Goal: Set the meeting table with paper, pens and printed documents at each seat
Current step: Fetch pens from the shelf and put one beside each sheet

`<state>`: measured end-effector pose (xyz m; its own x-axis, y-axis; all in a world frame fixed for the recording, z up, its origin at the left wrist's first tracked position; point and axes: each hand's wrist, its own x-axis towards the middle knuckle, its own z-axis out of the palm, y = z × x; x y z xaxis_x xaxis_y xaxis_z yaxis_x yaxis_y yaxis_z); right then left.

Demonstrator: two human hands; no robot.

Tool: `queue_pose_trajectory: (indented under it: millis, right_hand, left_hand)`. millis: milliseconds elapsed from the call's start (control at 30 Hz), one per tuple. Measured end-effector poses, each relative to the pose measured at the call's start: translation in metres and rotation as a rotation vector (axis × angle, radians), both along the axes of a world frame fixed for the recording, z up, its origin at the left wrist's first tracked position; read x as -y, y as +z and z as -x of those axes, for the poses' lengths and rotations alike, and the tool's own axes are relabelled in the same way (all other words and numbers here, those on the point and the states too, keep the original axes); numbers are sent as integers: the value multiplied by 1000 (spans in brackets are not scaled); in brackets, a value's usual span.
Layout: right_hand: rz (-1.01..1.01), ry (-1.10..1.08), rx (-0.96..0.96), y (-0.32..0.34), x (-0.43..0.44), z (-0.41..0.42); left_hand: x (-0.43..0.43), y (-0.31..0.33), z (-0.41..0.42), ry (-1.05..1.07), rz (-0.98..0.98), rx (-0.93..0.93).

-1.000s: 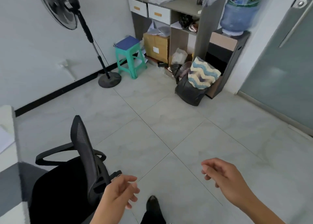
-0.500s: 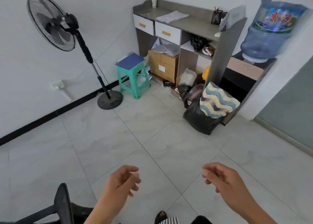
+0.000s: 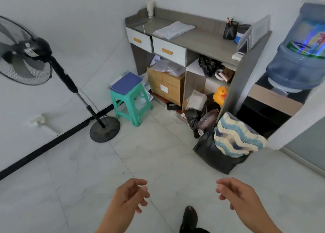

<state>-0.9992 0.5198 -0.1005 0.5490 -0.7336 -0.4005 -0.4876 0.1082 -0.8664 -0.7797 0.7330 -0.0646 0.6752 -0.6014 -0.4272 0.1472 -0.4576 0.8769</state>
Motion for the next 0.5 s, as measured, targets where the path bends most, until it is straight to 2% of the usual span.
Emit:
queue_pose_trajectory:
  millis: [267,500]
  right_hand:
    - [76,196,41,32,133,-168]
    - [58,129,0,10,206,-284]
  left_hand:
    - [109,8,-120,70,39,17]
    - [185,-18,-261,46,1,-30]
